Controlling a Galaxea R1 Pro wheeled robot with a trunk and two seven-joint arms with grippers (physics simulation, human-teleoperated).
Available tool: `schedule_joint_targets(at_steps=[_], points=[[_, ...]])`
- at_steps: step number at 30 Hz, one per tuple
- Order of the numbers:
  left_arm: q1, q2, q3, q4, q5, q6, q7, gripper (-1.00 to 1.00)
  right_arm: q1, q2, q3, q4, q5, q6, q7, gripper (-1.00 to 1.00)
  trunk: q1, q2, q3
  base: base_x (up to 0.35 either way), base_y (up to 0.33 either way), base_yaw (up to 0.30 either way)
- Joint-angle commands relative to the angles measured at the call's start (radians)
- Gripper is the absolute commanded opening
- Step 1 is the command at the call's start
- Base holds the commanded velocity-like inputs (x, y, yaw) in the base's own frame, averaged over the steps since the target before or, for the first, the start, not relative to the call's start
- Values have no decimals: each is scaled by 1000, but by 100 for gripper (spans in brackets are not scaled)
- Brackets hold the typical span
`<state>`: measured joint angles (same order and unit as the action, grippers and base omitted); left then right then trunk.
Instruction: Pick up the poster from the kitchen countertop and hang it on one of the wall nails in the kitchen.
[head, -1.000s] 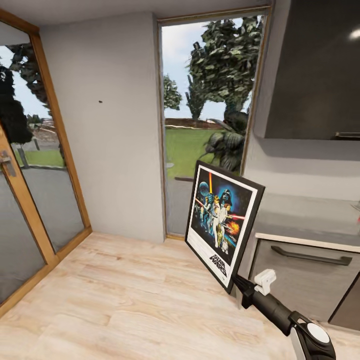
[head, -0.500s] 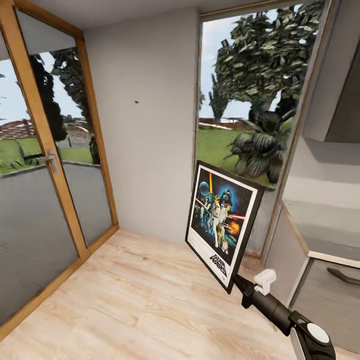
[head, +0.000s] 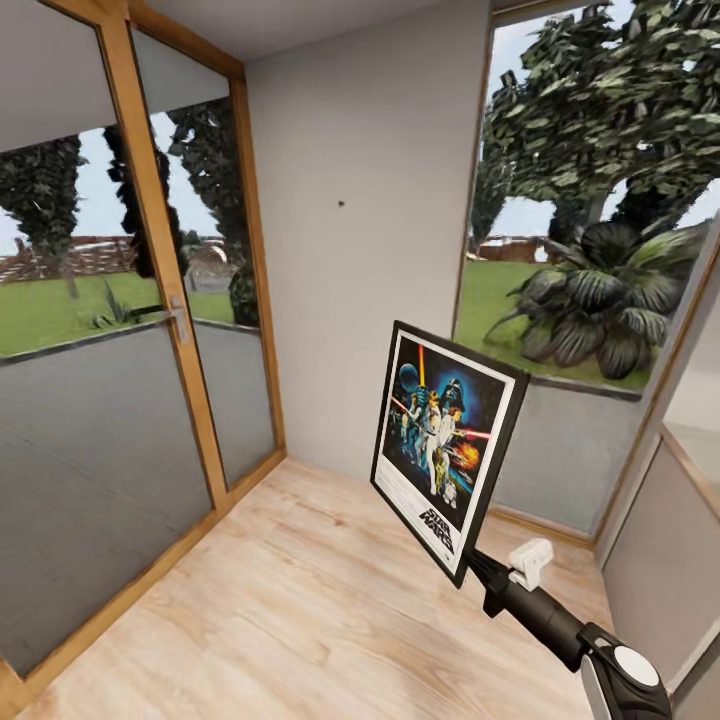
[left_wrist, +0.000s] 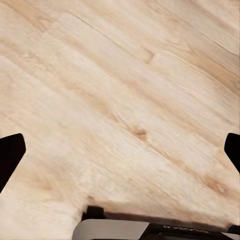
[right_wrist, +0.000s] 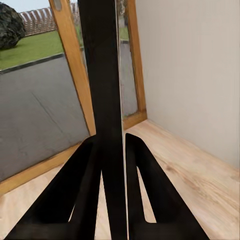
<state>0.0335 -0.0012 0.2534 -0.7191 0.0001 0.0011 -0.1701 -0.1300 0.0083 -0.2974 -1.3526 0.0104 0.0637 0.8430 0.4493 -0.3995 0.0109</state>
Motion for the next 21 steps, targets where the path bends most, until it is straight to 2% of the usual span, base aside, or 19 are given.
schedule_joint_targets(at_steps=[1, 21], points=[[0, 0, 3, 0, 0, 0, -6, 100, 0, 1, -3, -1, -1, 8, 8, -100, 1, 0, 0, 195, 321, 53], [0, 0, 3, -5, 0, -1, -6, 100, 0, 1, -3, 0, -1, 8, 10, -100, 1, 0, 0, 195, 321, 6]])
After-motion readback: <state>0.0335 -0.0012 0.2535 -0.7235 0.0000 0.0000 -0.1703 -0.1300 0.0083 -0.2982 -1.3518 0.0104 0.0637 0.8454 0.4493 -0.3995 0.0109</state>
